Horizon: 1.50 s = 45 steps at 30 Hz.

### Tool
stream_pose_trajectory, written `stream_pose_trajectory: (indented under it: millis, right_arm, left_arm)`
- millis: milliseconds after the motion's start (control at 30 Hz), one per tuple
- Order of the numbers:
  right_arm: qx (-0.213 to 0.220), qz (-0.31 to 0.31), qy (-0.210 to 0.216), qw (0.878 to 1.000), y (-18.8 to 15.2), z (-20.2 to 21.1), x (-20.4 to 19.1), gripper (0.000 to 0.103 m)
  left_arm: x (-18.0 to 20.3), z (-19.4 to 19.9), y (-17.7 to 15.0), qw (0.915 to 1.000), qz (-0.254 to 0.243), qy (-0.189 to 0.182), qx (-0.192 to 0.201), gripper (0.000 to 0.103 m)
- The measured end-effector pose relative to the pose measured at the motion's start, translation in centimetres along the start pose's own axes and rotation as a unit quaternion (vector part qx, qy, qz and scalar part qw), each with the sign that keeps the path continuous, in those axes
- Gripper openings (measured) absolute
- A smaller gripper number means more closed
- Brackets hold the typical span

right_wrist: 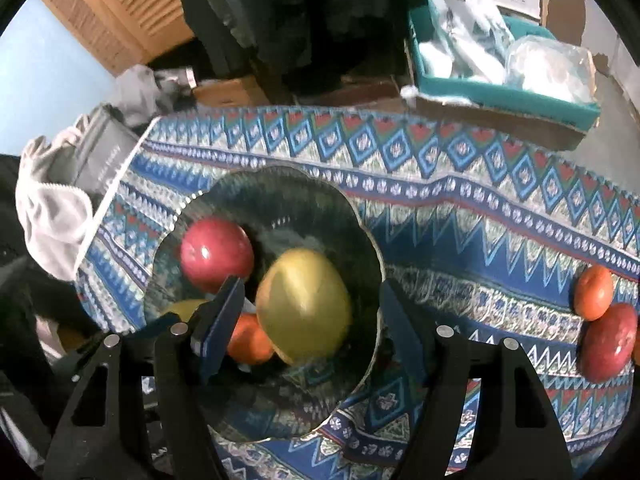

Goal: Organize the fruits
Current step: 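Release the orange into the bowl while the right tool releases the mango there, then withdraw both tools from the bowl toward the remaining oranges and red apple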

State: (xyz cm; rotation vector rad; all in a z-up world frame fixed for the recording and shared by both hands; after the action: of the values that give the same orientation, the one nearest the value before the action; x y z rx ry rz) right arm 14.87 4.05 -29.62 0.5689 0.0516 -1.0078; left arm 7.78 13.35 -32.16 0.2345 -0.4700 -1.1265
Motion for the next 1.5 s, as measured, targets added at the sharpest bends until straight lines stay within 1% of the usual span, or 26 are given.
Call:
stream_pose_trajectory:
  millis: [200, 267, 367, 500, 700, 767, 833, 967, 1233, 1367, 1500]
  right_arm:
    - [0.020, -0.004, -0.019, 1.000, 0.7, 1.8, 0.5, 0.072]
    - [0.027, -0.003, -0.028, 0.999, 0.8, 2.3, 0.7, 0.072]
    - [0.042, 0.005, -0.054, 0.998, 1.3, 3.7, 0.9, 0.072]
    - [0.067, 0.021, -0.093, 0.993, 2.0, 6.3, 1.1, 0.072]
    - [0.100, 0.046, -0.134, 0.985, 2.9, 9.7, 1.0, 0.072]
    - [0.106, 0.052, -0.143, 0.983, 2.9, 10.5, 0.9, 0.072]
    - [0.113, 0.057, -0.151, 0.980, 2.9, 11.5, 1.0, 0.072]
    - [0.122, 0.056, -0.160, 0.978, 2.6, 13.1, 1.3, 0.073]
    - [0.138, 0.050, -0.193, 0.970, 1.5, 16.5, 3.5, 0.073]
    - [0.144, 0.044, -0.206, 0.967, 0.8, 17.9, 4.7, 0.076]
    - [0.150, 0.039, -0.217, 0.964, -0.1, 19.2, 5.9, 0.076]
  left_arm:
    - [0.2, 1.1, 0.6, 0.9999, 0.005, -0.004, 0.010, 0.059]
    - [0.3, 1.7, 0.9, 0.9998, 0.006, -0.006, 0.016, 0.061]
    - [0.6, 2.6, 1.4, 0.9995, 0.006, -0.008, 0.029, 0.065]
    - [1.0, 3.6, 1.9, 0.9991, 0.003, -0.009, 0.042, 0.065]
    - [1.9, 5.0, 2.6, 0.9984, -0.002, -0.015, 0.054, 0.065]
    - [2.3, 5.6, 2.8, 0.9980, -0.008, -0.015, 0.061, 0.067]
    - [2.8, 6.1, 2.9, 0.9975, -0.015, -0.015, 0.068, 0.069]
    - [3.9, 6.9, 3.0, 0.9967, -0.026, -0.021, 0.075, 0.070]
    - [6.7, 8.0, 2.9, 0.9947, -0.051, -0.031, 0.083, 0.070]
    - [8.2, 8.4, 2.8, 0.9937, -0.062, -0.038, 0.085, 0.070]
    - [9.8, 8.6, 2.5, 0.9923, -0.076, -0.043, 0.088, 0.072]
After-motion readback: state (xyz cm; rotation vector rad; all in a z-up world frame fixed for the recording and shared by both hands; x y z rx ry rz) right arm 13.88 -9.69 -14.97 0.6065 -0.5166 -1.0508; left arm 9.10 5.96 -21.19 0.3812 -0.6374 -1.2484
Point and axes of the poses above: each gripper's, at about its wrist camera, not at the fingertips, and z roughly against the way its jaws point, x to its right, y to its top, the point moved 10 cm from there along -z, roughly the way its jaws point, and after that the axes turned 6 degrees about z, right-handed, at the moved point
